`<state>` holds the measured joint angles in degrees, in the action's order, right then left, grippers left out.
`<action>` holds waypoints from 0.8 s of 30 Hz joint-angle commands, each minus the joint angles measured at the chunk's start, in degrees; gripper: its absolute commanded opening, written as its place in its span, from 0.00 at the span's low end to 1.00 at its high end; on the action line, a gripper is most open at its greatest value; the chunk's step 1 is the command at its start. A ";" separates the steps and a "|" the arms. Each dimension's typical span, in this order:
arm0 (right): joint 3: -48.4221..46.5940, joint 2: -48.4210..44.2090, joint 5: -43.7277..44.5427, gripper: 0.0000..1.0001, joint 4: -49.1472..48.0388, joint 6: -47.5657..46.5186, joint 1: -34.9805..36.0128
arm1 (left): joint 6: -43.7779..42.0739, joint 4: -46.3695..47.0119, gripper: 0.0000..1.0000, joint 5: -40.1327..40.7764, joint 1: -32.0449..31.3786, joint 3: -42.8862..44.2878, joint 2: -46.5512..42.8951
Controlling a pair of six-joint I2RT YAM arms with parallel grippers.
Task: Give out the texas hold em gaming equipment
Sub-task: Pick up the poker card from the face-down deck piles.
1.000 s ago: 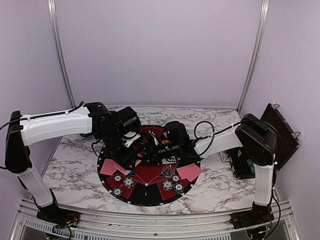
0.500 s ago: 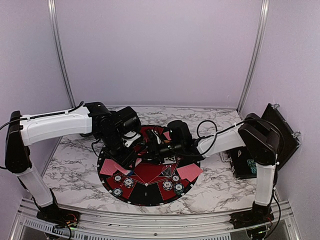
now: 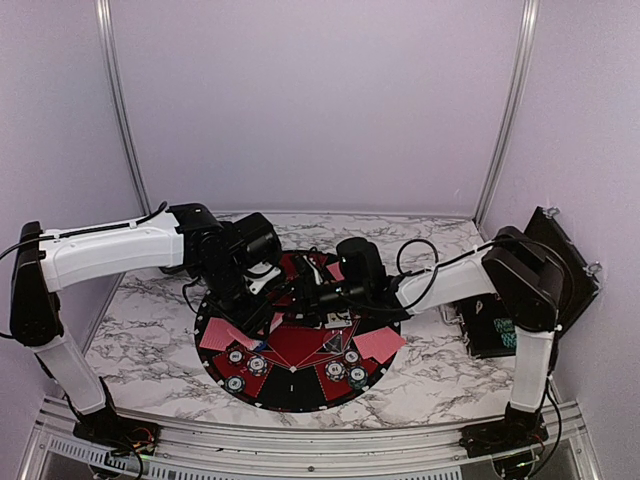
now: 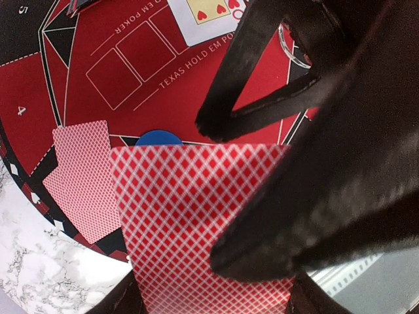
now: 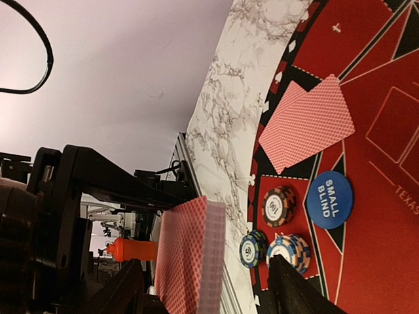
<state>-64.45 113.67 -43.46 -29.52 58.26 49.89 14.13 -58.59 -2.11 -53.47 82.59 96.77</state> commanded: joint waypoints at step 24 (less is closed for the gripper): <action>-1.04 3.18 1.96 0.57 2.81 -1.93 -0.28 | -0.22 -1.44 0.52 -0.35 0.04 2.32 -0.11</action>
<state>-66.78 118.10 -44.36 -30.17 57.84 51.22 14.13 -58.37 -2.11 -53.47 82.78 97.10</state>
